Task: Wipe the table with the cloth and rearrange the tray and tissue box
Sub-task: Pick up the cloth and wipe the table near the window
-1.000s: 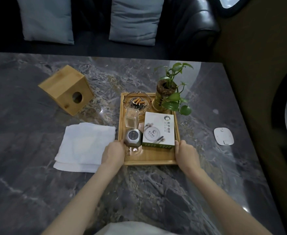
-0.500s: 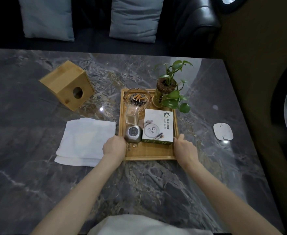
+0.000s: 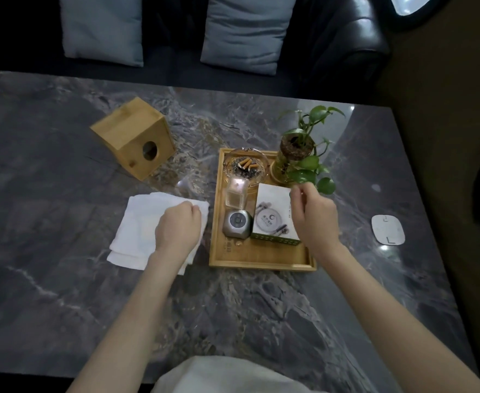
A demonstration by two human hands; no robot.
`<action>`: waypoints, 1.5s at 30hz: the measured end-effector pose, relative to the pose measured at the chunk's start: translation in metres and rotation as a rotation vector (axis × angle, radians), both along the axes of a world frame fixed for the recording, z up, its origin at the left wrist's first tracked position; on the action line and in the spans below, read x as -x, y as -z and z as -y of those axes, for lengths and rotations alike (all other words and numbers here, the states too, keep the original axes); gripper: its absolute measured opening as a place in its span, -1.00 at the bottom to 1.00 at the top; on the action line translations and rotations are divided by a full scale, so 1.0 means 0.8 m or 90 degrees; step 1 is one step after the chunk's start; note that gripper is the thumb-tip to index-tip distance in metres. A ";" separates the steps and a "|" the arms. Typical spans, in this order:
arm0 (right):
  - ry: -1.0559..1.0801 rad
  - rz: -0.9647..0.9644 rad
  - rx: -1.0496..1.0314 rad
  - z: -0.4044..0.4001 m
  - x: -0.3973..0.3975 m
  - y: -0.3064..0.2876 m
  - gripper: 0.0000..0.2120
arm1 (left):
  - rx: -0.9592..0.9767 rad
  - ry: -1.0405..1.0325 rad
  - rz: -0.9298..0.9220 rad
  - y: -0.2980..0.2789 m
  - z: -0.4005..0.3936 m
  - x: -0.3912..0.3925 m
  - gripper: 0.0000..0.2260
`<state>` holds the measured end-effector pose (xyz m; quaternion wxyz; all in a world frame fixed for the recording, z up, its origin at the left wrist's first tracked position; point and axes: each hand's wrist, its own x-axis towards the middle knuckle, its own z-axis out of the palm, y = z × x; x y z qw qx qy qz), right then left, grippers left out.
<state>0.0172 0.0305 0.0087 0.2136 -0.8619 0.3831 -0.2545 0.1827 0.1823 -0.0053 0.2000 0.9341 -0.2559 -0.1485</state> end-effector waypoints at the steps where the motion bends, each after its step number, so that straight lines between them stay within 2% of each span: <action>1: -0.025 0.023 -0.001 -0.006 -0.015 -0.007 -0.75 | 0.046 -0.020 -0.004 -0.003 -0.008 -0.004 -0.67; 4: -0.108 0.063 -0.031 -0.032 -0.060 -0.018 -0.77 | 0.128 -0.096 0.025 -0.007 -0.031 -0.009 -0.72; 7: -0.172 0.052 -0.057 -0.059 -0.102 -0.012 -0.80 | 0.177 -0.158 0.037 0.003 -0.055 -0.012 -0.79; 11: -0.244 0.001 -0.134 -0.090 -0.140 0.017 -0.79 | 0.091 -0.166 0.043 0.038 -0.086 -0.021 -0.59; 13: -0.303 -0.080 -0.164 -0.098 -0.150 0.037 -0.69 | 0.021 -0.173 0.036 0.052 -0.098 -0.023 -0.47; 16: -0.361 -0.253 -0.107 -0.100 -0.158 0.063 -0.48 | -0.051 -0.196 -0.003 0.070 -0.109 -0.026 -0.33; 19: -0.375 -0.385 -0.036 -0.104 -0.162 0.080 -0.36 | -0.087 -0.191 -0.014 0.084 -0.112 -0.023 -0.37; 22: -0.384 -0.439 0.015 -0.116 -0.163 0.089 -0.31 | -0.071 -0.205 0.016 0.090 -0.111 -0.019 -0.42; 25: -0.359 -0.399 -0.007 -0.125 -0.167 0.084 -0.33 | -0.029 -0.257 0.023 0.087 -0.105 -0.014 -0.45; 28: -0.351 -0.346 -0.072 -0.133 -0.170 0.075 -0.44 | 0.040 -0.306 0.007 0.080 -0.097 -0.009 -0.51; 31: -0.298 -0.232 -0.238 -0.133 -0.169 0.072 -0.59 | 0.104 -0.344 -0.030 0.075 -0.095 -0.009 -0.57; 34: -0.220 -0.135 -0.410 -0.126 -0.168 0.062 -0.62 | 0.156 -0.378 -0.104 0.065 -0.097 -0.019 -0.63; 36: -0.226 -0.118 -0.432 -0.119 -0.167 0.053 -0.63 | 0.188 -0.403 -0.181 0.056 -0.097 -0.027 -0.66; 40: -0.251 -0.047 -0.456 -0.113 -0.158 0.031 -0.66 | 0.345 -0.417 -0.357 0.021 -0.088 -0.036 -0.73; 45: -0.202 0.063 -0.532 -0.085 -0.132 -0.005 -0.70 | 0.440 -0.349 -0.437 -0.046 -0.060 -0.028 -0.72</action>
